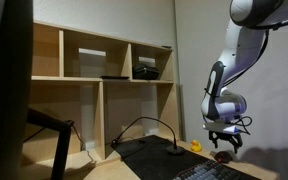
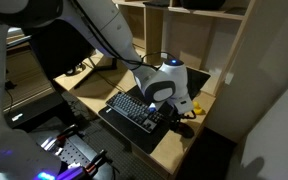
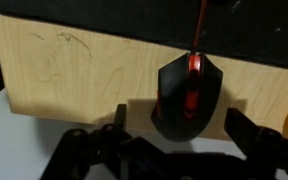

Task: Move the mouse to the left

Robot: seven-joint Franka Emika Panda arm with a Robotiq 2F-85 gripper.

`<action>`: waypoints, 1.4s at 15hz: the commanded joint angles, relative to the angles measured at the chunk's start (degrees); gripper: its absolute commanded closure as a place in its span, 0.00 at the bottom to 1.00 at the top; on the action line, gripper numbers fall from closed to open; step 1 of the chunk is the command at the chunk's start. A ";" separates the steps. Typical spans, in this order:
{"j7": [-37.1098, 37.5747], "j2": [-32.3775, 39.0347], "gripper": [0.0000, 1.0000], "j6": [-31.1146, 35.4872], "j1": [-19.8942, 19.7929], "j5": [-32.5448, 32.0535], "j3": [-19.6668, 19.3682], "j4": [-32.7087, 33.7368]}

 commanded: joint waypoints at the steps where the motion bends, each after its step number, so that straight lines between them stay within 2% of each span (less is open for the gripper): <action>1: 1.09 6.35 0.00 2.87 0.86 3.40 -0.17 3.85; 11: 0.70 11.79 0.00 2.86 0.12 6.61 -1.82 8.76; 18: -11.28 9.85 0.00 -3.47 -6.40 8.81 5.33 10.00; 21: -16.13 9.91 0.00 -6.99 -7.52 9.69 5.46 10.53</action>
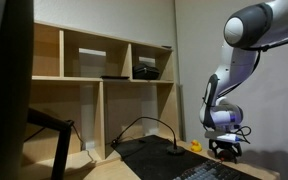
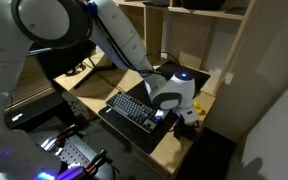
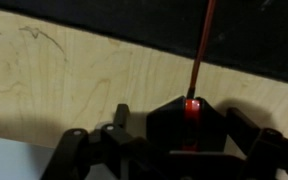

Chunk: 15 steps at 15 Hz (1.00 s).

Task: Move the mouse to the left

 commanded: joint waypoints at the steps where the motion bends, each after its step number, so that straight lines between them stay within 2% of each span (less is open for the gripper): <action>1: -6.60 0.86 0.00 -3.84 -2.41 1.73 0.66 2.09; 4: -5.41 2.00 0.00 -2.28 -1.18 1.44 -2.00 2.68; 6: -5.93 2.29 0.02 -1.25 -1.54 1.64 -2.21 2.97; 7: -6.45 2.44 0.26 -0.56 -1.72 1.63 -2.15 3.09; 8: -6.86 2.63 0.27 -0.19 -1.85 1.65 -2.12 3.32; 9: -6.73 2.92 0.32 0.09 -1.72 1.67 -2.32 3.60; 12: -6.20 3.09 0.54 0.10 -1.65 2.06 -2.36 4.10; 15: -7.06 2.88 0.55 -0.83 -2.16 2.36 -1.80 4.20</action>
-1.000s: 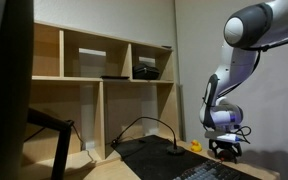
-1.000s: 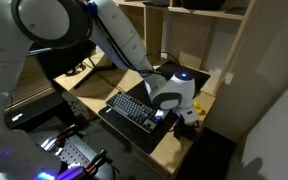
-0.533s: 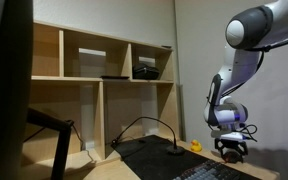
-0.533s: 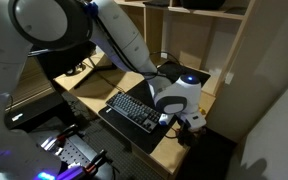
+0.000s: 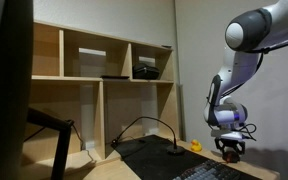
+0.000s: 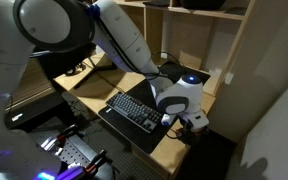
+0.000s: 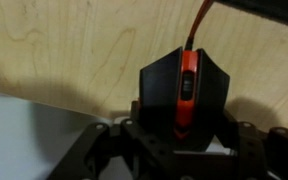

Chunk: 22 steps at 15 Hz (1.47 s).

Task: Move the mouse to the left

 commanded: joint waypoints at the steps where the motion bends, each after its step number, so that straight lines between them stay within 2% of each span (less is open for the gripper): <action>1: -3.67 1.10 0.55 -0.26 -1.50 1.97 1.26 1.50; 4: -11.38 0.40 0.55 -0.23 -4.48 3.29 4.71 1.70; 5: -11.66 -9.67 0.55 -2.31 -0.36 1.80 3.26 -5.80; 7: -17.53 -13.43 0.55 -0.98 -1.59 2.38 5.76 -8.20; 9: -21.82 -19.18 0.55 -0.16 -1.19 2.46 7.60 -11.67; 11: -23.20 -25.50 0.55 -0.99 1.04 0.53 7.12 -15.85; 12: -20.42 -17.83 0.30 -0.49 0.62 1.63 6.36 -8.95; 14: -21.54 -23.10 0.30 -0.76 1.88 1.41 6.40 -12.73; 16: -21.95 -24.87 0.30 -0.80 2.12 1.35 6.36 -14.56; 17: -22.71 -24.85 0.55 -1.00 2.33 1.27 6.81 -15.09; 19: -30.11 -29.44 0.55 -1.70 2.15 5.02 11.17 -19.77; 22: -34.61 -35.48 0.55 -0.07 5.10 7.86 15.38 -26.34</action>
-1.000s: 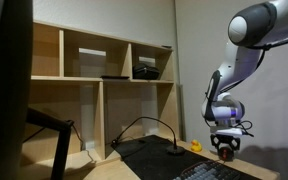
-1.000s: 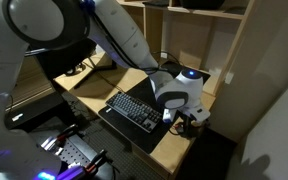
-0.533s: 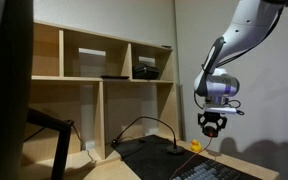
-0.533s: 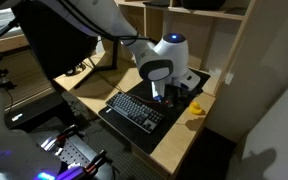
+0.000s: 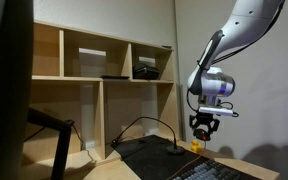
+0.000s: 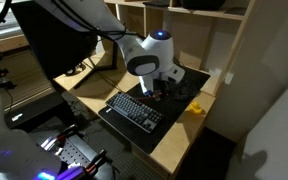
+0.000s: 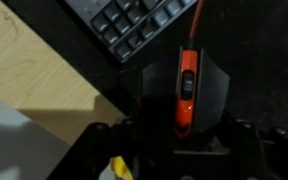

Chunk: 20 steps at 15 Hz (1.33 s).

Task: Move the mouse to the left

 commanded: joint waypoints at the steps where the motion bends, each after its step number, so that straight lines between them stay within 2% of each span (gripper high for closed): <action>1: -6.13 -8.85 0.55 -0.51 3.73 5.22 5.24 -7.96; 3: -12.10 -11.06 0.55 -2.01 5.25 11.11 7.67 -8.64; 4: -6.38 -7.29 0.55 -0.51 6.01 7.01 5.04 -6.10; 5: -6.63 -8.20 0.30 -0.55 7.10 7.89 5.59 -6.51; 7: -5.83 -8.14 0.30 -0.51 7.49 7.61 5.17 -6.50; 8: -5.88 -7.83 0.55 -0.50 7.24 7.54 4.70 -6.47; 11: -11.31 -7.37 0.55 -2.63 9.82 13.23 8.76 -7.35; 16: -15.47 -7.35 0.55 -5.21 17.47 19.53 16.61 -9.98; 17: -16.34 -7.47 0.55 -7.37 18.30 19.82 17.26 -10.17; 18: -12.39 -7.10 0.55 -4.65 18.45 17.80 15.82 -9.12; 19: -12.00 -7.08 0.30 -4.83 19.47 17.98 16.38 -9.45; 20: -11.57 -7.10 0.30 -4.72 19.78 17.94 16.38 -9.43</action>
